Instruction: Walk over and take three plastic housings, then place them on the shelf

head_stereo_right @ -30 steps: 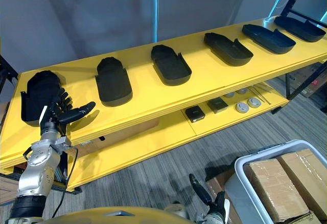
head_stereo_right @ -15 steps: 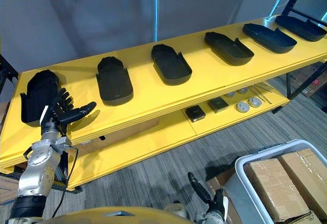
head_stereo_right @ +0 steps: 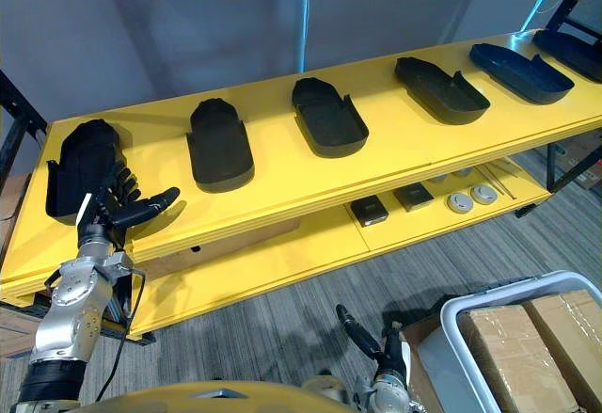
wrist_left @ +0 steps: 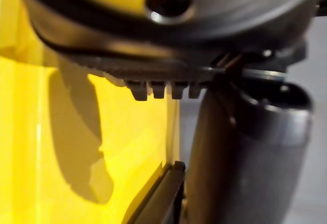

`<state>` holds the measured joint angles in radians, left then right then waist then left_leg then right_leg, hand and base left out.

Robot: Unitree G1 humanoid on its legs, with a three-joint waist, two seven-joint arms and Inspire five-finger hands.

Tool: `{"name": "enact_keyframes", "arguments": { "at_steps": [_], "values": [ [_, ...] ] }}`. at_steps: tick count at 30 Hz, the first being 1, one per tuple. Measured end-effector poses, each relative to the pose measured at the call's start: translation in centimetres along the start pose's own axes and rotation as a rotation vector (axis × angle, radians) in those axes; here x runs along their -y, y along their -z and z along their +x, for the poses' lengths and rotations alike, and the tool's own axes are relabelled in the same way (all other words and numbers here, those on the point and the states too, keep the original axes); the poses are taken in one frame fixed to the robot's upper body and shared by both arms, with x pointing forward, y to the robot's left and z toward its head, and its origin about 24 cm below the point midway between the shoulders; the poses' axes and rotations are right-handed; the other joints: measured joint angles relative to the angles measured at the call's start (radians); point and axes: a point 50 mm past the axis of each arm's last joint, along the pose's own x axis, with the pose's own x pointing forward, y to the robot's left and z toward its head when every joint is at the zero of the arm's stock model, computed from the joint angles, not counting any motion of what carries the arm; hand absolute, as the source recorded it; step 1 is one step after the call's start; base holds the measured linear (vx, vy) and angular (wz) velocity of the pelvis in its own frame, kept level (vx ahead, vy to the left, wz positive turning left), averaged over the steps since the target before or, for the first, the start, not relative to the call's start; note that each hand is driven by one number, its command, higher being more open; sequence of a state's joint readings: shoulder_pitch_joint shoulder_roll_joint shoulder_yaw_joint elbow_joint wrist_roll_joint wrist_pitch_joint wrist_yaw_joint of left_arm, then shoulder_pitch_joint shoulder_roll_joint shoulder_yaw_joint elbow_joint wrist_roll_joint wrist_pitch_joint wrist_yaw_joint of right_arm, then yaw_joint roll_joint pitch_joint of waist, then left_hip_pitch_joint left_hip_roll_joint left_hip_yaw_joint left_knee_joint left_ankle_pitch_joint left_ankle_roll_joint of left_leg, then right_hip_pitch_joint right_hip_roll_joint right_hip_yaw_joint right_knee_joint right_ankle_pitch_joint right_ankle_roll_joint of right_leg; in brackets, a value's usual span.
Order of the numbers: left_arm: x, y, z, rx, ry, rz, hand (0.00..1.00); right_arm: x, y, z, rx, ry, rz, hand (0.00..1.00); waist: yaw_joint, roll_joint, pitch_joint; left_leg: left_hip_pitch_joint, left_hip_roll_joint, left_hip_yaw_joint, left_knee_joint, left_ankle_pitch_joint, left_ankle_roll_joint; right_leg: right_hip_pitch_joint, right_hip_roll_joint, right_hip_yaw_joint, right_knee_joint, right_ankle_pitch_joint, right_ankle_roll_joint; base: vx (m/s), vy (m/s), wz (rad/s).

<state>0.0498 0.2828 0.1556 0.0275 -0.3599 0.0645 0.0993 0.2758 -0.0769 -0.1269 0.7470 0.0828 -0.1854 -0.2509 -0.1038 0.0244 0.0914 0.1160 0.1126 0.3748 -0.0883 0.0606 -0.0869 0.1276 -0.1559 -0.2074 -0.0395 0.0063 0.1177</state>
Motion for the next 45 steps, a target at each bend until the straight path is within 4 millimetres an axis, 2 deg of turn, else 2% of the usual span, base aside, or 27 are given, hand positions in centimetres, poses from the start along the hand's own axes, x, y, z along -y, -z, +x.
{"name": "enact_keyframes", "arguments": {
  "at_steps": [9, 35, 40, 43, 45],
  "values": [
    [0.1, -0.2, 0.0, 0.009, 0.015, -0.001, 1.0, 0.0, 0.1, 0.0, -0.002, 0.0, -0.001, 1.0, -0.001, 0.004, 0.025, 0.0, 0.001, -0.014, 0.0, 0.01, 0.004, 0.006, 0.0, -0.014, 0.003, -0.001, -0.001, -0.01, -0.001, 0.04],
    [0.1, -0.2, 0.0, 0.01, 0.012, -0.001, 1.0, -0.2, -0.3, 0.2, 0.007, -0.007, 0.002, 1.0, -0.002, 0.003, 0.025, -0.002, 0.0, -0.025, 0.0, 0.01, 0.004, 0.014, 0.0, -0.028, -0.001, -0.001, -0.001, 0.0, 0.0, 0.0],
    [0.4, 0.1, -0.7, 0.046, 0.061, 0.002, 1.0, -0.2, -0.3, 0.2, 0.008, -0.007, 0.002, 1.0, -0.003, 0.003, 0.025, -0.003, 0.0, -0.025, 0.0, 0.01, 0.004, 0.014, 0.0, -0.028, -0.003, -0.001, -0.001, 0.0, 0.0, 0.0],
    [1.4, -0.8, -1.0, 0.143, 0.137, 0.014, 1.0, 0.0, 0.0, 0.0, -0.002, -0.005, -0.001, 1.0, 0.006, 0.002, 0.026, -0.003, 0.0, -0.025, 0.0, 0.011, 0.004, 0.014, 0.0, -0.029, -0.003, -0.001, -0.001, 0.0, 0.0, 0.0],
    [3.1, -3.5, -1.7, 0.308, 0.245, 0.018, 1.0, 0.2, 0.5, 0.0, -0.016, 0.001, 0.001, 1.0, 0.018, 0.0, 0.028, -0.005, 0.0, -0.021, 0.0, 0.01, 0.004, 0.012, 0.0, -0.024, -0.002, -0.001, -0.001, 0.0, 0.0, 0.0]
  ]
}}
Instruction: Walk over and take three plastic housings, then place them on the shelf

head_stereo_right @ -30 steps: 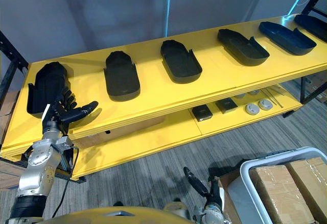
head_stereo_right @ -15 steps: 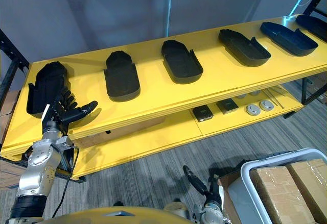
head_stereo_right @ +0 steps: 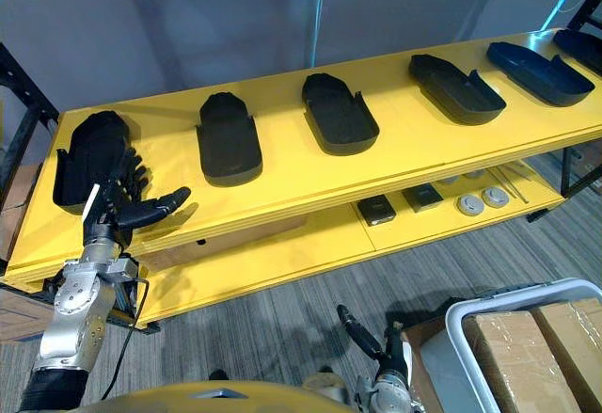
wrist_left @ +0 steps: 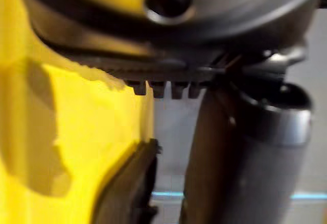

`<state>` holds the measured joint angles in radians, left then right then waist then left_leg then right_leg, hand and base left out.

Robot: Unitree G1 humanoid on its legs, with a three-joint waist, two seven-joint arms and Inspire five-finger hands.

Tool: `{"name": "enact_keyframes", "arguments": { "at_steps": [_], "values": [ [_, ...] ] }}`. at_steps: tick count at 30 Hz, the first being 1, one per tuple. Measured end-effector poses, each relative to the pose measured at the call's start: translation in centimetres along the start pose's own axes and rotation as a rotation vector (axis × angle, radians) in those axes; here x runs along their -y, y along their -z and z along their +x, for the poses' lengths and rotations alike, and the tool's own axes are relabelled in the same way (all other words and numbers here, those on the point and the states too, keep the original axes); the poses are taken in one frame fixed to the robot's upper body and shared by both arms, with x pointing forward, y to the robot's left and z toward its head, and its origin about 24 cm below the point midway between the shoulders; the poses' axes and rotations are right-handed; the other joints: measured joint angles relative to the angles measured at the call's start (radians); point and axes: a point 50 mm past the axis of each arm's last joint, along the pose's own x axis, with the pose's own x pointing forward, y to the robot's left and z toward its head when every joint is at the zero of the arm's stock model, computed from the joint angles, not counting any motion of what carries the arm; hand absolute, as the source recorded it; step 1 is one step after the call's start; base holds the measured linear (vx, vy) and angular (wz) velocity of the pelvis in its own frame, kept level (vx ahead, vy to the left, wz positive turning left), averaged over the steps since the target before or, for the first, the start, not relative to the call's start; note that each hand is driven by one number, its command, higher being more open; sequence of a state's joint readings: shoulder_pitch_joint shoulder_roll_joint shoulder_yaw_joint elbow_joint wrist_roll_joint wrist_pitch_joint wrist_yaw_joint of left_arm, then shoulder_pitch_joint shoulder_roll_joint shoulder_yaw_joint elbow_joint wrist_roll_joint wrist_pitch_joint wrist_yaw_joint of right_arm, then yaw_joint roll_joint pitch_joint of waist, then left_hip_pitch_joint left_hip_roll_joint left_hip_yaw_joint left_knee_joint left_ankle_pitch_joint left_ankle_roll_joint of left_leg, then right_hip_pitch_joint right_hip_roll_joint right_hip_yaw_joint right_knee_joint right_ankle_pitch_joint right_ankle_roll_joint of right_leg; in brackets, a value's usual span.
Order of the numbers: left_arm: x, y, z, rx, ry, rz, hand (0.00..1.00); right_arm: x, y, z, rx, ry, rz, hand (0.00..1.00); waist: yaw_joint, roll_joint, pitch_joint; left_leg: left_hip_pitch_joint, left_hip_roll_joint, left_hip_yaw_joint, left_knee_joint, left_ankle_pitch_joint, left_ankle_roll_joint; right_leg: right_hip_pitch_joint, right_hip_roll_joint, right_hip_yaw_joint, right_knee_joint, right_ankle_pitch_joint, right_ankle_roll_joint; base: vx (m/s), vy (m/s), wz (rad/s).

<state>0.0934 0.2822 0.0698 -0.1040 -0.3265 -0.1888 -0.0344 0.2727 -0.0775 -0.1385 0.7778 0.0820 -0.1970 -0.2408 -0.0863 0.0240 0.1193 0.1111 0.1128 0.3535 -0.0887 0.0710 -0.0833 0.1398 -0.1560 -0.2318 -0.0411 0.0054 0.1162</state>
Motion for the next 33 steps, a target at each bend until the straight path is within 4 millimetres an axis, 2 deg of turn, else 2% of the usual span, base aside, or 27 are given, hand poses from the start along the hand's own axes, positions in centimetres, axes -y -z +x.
{"name": "enact_keyframes", "arguments": {
  "at_steps": [1, 4, 7, 9, 10, 11, 12, 13, 15, 17, 22, 24, 26, 28, 29, 32, 33],
  "values": [
    [0.5, -0.9, 0.0, 0.054, 0.034, 0.023, 1.0, 0.1, 0.2, 0.0, -0.006, 0.003, 0.0, 1.0, 0.001, 0.0, 0.0, 0.0, 0.0, 0.0, 0.0, 0.0, 0.0, 0.0, 0.0, 0.001, 0.001, 0.0, 0.0, 0.0, 0.0, 0.0],
    [2.9, -5.6, -0.4, 0.336, 0.211, 0.069, 1.0, 0.4, 0.7, -0.1, -0.025, 0.018, 0.003, 1.0, 0.0, 0.003, -0.001, 0.0, 0.001, 0.007, 0.0, 0.0, 0.0, -0.003, 0.0, 0.008, 0.001, 0.0, 0.0, 0.0, 0.0, -0.05],
    [4.3, -7.6, -1.0, 0.459, 0.377, 0.039, 1.0, 0.7, 1.0, -0.2, -0.033, 0.026, -0.005, 1.0, -0.002, 0.012, -0.005, 0.0, 0.001, 0.011, 0.0, -0.001, -0.001, -0.003, 0.001, 0.016, 0.003, 0.0, 0.0, 0.0, 0.0, -0.07],
    [5.1, -7.4, -1.5, 0.45, 0.509, -0.005, 1.0, 0.8, 1.2, -0.3, -0.035, 0.022, -0.041, 1.0, -0.002, 0.014, -0.007, 0.0, 0.001, 0.011, 0.0, -0.001, -0.001, -0.005, 0.001, 0.016, 0.004, 0.0, 0.0, 0.0, 0.0, 0.0],
    [6.2, -6.7, -2.0, 0.398, 0.66, -0.052, 1.0, 0.8, 1.2, -0.3, -0.035, 0.021, -0.044, 1.0, -0.001, 0.017, -0.009, -0.002, 0.001, 0.013, 0.0, -0.001, -0.001, -0.013, 0.001, 0.017, 0.006, 0.0, 0.0, 0.0, 0.0, 0.0],
    [6.5, -6.6, -2.1, 0.384, 0.691, -0.058, 1.0, 0.9, 1.3, -0.3, -0.035, 0.021, -0.044, 1.0, 0.0, 0.018, -0.009, -0.003, 0.001, 0.013, -0.001, -0.001, -0.001, -0.014, 0.001, 0.017, 0.006, 0.0, 0.0, 0.0, 0.0, 0.0],
    [7.6, -5.8, -2.6, 0.305, 0.857, -0.084, 1.0, 0.9, 1.3, -0.3, -0.037, 0.02, -0.046, 1.0, 0.0, 0.018, -0.009, -0.009, 0.001, 0.016, -0.001, -0.001, -0.001, -0.017, 0.0, 0.016, 0.006, 0.0, 0.0, -0.01, 0.007, 0.05],
    [8.3, -5.3, -2.9, 0.262, 0.941, -0.089, 1.0, 0.9, 1.3, -0.3, -0.039, 0.018, -0.047, 1.0, -0.001, 0.019, -0.009, -0.012, 0.001, 0.016, -0.001, -0.001, -0.001, -0.02, 0.0, 0.016, 0.005, 0.0, 0.0, 0.0, 0.0, 0.0],
    [10.6, -3.0, -4.9, 0.039, 1.231, -0.122, 1.0, 0.6, 0.6, 0.1, -0.021, -0.008, -0.056, 1.0, -0.005, 0.021, -0.011, -0.019, 0.001, 0.024, -0.001, 0.0, 0.001, -0.033, 0.0, 0.02, 0.005, 0.001, 0.001, -0.01, 0.012, -0.07],
    [11.5, -1.2, -6.2, -0.128, 1.341, -0.158, 1.0, 0.8, 0.2, 0.4, -0.011, -0.025, -0.068, 1.0, -0.019, 0.025, -0.014, -0.02, 0.001, 0.026, -0.001, 0.001, 0.001, -0.034, -0.001, 0.021, 0.005, 0.002, 0.002, 0.0, 0.004, -0.04],
    [10.5, 3.7, -7.5, -0.536, 1.292, -0.212, 1.0, 1.7, 0.0, 1.1, -0.046, -0.06, -0.144, 1.0, -0.026, 0.033, -0.019, -0.017, 0.0, 0.018, -0.001, 0.0, 0.001, -0.029, 0.001, 0.016, 0.002, 0.002, 0.002, 0.01, -0.001, 0.02],
    [10.1, 6.3, -9.3, -0.735, 1.263, -0.231, 1.0, 1.7, 0.4, 1.3, -0.09, -0.068, -0.157, 1.0, -0.026, 0.033, -0.018, -0.017, -0.001, 0.003, -0.001, 0.0, 0.001, -0.021, 0.0, 0.003, -0.001, 0.001, 0.001, 0.02, -0.006, 0.14],
    [9.6, 8.5, -11.3, -0.886, 1.198, -0.176, 1.0, 1.6, 1.2, 1.3, -0.172, -0.103, -0.165, 1.0, -0.025, 0.03, -0.016, -0.017, -0.004, -0.017, -0.001, 0.0, 0.001, -0.003, -0.001, -0.019, -0.013, 0.001, 0.002, 0.02, -0.01, 0.28],
    [8.7, 10.4, -13.0, -1.005, 1.088, -0.144, 1.0, 1.1, 2.0, 1.4, -0.265, -0.195, -0.159, 1.0, -0.007, 0.023, -0.012, -0.018, -0.012, -0.044, -0.001, 0.003, 0.0, 0.014, -0.002, -0.045, -0.014, -0.004, 0.003, 0.01, -0.004, 0.32],
    [8.6, 10.7, -13.1, -1.019, 1.072, -0.145, 1.0, 1.0, 2.2, 1.3, -0.276, -0.205, -0.159, 1.0, -0.002, 0.023, -0.011, -0.018, -0.013, -0.047, -0.001, 0.003, 0.001, 0.016, -0.002, -0.049, -0.015, -0.004, 0.003, 0.01, -0.002, 0.34],
    [7.8, 13.3, -14.5, -1.126, 0.768, -0.2, 1.0, 0.3, 3.0, 1.0, -0.361, -0.3, -0.158, 1.0, 0.029, 0.01, -0.003, -0.02, -0.021, -0.09, -0.001, 0.006, 0.005, 0.041, -0.013, -0.094, -0.014, -0.015, 0.012, 0.01, -0.008, 0.4],
    [7.4, 14.7, -14.9, -1.171, 0.618, -0.222, 1.0, 0.1, 3.1, 1.0, -0.389, -0.321, -0.136, 1.0, 0.04, 0.007, -0.003, -0.02, -0.032, -0.106, -0.001, 0.007, 0.006, 0.052, -0.017, -0.112, -0.014, -0.018, 0.015, 0.01, 0.003, 0.39]
  ]
}}
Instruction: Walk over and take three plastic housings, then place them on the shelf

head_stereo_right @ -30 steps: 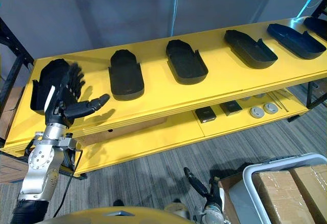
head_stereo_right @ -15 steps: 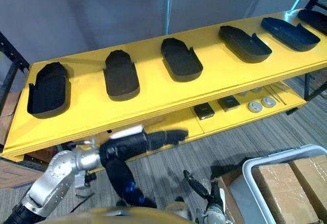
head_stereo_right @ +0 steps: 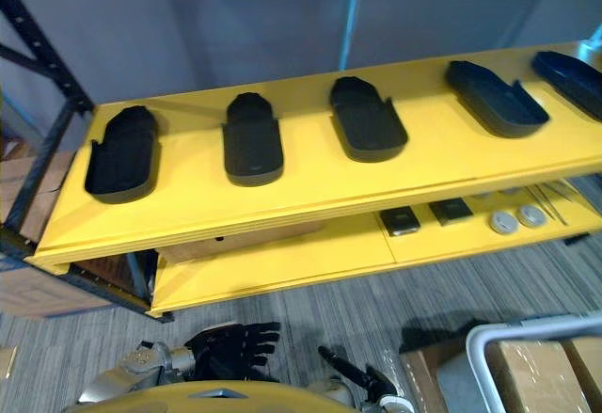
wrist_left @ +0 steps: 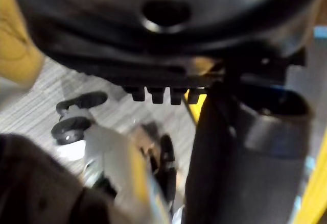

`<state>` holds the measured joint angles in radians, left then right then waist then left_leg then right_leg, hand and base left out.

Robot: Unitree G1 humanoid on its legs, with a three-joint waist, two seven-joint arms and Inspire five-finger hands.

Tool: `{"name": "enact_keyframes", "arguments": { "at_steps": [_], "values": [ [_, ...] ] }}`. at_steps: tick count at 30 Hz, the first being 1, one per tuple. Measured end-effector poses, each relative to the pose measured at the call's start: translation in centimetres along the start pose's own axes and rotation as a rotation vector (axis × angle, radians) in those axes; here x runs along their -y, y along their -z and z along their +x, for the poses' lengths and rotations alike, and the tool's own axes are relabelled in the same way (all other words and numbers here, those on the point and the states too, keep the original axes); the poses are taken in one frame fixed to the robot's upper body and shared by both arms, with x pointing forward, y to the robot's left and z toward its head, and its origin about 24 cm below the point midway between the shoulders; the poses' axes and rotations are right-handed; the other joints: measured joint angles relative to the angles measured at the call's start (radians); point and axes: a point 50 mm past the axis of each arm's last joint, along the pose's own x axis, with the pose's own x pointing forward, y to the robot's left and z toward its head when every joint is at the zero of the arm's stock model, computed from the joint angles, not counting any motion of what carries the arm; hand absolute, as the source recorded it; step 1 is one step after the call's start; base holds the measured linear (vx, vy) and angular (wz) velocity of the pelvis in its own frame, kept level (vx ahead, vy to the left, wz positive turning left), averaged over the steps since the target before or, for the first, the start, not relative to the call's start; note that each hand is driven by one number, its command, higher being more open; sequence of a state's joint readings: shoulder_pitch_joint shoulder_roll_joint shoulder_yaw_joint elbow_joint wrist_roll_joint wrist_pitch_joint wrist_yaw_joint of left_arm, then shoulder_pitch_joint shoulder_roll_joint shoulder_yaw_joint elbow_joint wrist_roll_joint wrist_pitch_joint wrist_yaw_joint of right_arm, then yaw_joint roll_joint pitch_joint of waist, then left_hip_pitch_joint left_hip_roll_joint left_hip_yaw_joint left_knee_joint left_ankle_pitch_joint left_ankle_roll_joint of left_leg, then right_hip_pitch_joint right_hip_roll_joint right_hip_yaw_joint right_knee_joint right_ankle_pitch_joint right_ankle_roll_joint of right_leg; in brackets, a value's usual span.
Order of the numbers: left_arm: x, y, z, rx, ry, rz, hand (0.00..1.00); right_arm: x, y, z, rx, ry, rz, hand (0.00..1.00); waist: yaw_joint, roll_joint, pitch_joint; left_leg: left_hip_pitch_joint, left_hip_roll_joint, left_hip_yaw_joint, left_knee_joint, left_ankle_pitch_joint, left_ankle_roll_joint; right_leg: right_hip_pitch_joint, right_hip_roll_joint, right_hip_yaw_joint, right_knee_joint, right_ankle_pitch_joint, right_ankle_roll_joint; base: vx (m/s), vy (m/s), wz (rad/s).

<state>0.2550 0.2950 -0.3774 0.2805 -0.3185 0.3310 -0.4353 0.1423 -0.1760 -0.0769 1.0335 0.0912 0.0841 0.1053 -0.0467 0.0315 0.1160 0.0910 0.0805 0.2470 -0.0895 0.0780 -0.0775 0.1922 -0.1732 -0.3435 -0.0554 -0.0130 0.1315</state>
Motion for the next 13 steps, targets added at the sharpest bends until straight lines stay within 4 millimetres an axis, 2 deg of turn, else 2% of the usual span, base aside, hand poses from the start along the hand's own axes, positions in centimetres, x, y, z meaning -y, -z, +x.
{"name": "enact_keyframes", "arguments": {
  "at_steps": [2, 6, 7, 10, 13],
  "values": [
    [-1.4, 2.1, 0.3, -0.041, -0.137, -0.112, 1.0, -0.2, -0.1, 0.1, -0.017, -0.024, 0.026, 1.0, 0.019, -0.006, 0.0, -0.001, -0.001, -0.011, 0.0, 0.001, 0.001, 0.008, -0.003, -0.013, 0.0, -0.002, 0.001, 0.0, 0.004, 0.3],
    [-4.0, 3.9, 0.0, 0.006, -0.335, -0.233, 1.0, -1.3, -0.8, 0.4, -0.04, -0.075, 0.075, 1.0, 0.017, -0.031, 0.008, 0.014, -0.002, -0.012, -0.001, 0.002, 0.001, 0.028, -0.002, -0.021, 0.001, -0.003, 0.001, 0.01, -0.005, 0.04],
    [-4.3, 4.0, 0.1, 0.014, -0.365, -0.251, 1.0, -1.4, -0.9, 0.5, -0.041, -0.083, 0.096, 1.0, 0.017, -0.03, 0.011, 0.023, -0.002, -0.009, -0.001, 0.001, 0.0, 0.036, -0.001, -0.018, 0.0, -0.003, 0.001, 0.0, 0.002, -0.13],
    [-5.4, 5.0, 0.1, 0.021, -0.553, -0.352, 1.0, -2.1, -0.2, 0.6, -0.085, -0.079, 0.275, 1.0, 0.017, -0.047, 0.014, 0.051, 0.002, 0.003, -0.001, -0.003, -0.005, 0.057, 0.003, -0.007, 0.001, -0.005, -0.002, -0.02, -0.005, -0.15],
    [-6.3, 7.1, -0.9, -0.018, -0.771, -0.528, 1.0, -2.3, 0.3, 0.6, -0.11, -0.031, 0.46, 1.0, 0.013, -0.055, 0.016, 0.069, 0.003, 0.013, -0.001, -0.005, -0.007, 0.068, 0.002, 0.002, 0.002, -0.006, -0.003, -0.04, 0.004, -0.1]
  ]
}}
